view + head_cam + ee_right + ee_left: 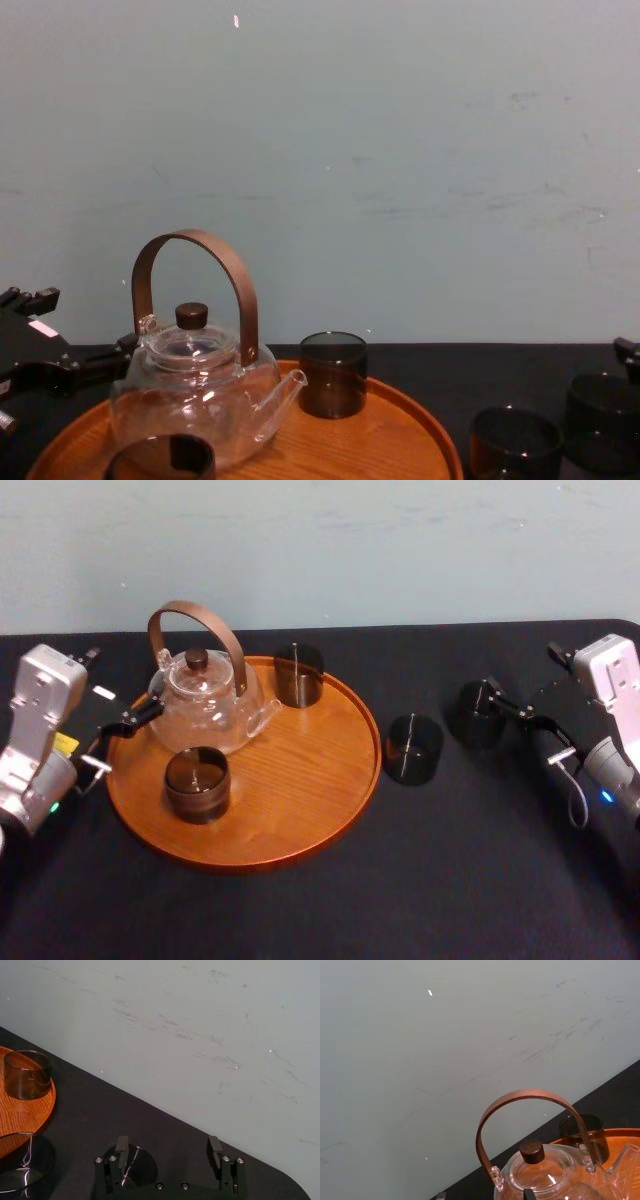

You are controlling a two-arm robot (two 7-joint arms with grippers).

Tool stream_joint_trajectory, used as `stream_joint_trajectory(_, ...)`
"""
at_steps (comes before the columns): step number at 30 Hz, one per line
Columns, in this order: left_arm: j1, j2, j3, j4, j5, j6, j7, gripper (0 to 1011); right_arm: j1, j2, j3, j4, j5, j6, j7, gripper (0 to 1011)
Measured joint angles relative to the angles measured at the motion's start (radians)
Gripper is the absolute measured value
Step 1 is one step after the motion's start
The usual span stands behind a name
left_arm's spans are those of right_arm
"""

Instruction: Pick up the glass from the table and place it on the tray.

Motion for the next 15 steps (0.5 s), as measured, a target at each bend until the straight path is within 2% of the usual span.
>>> stream_joint_trajectory(15,0.000,0.000,0.000,0.000,0.000,0.000,0.000,1001,0.000,0.000,0.000,0.000,0.000,0.000,0.000,1002)
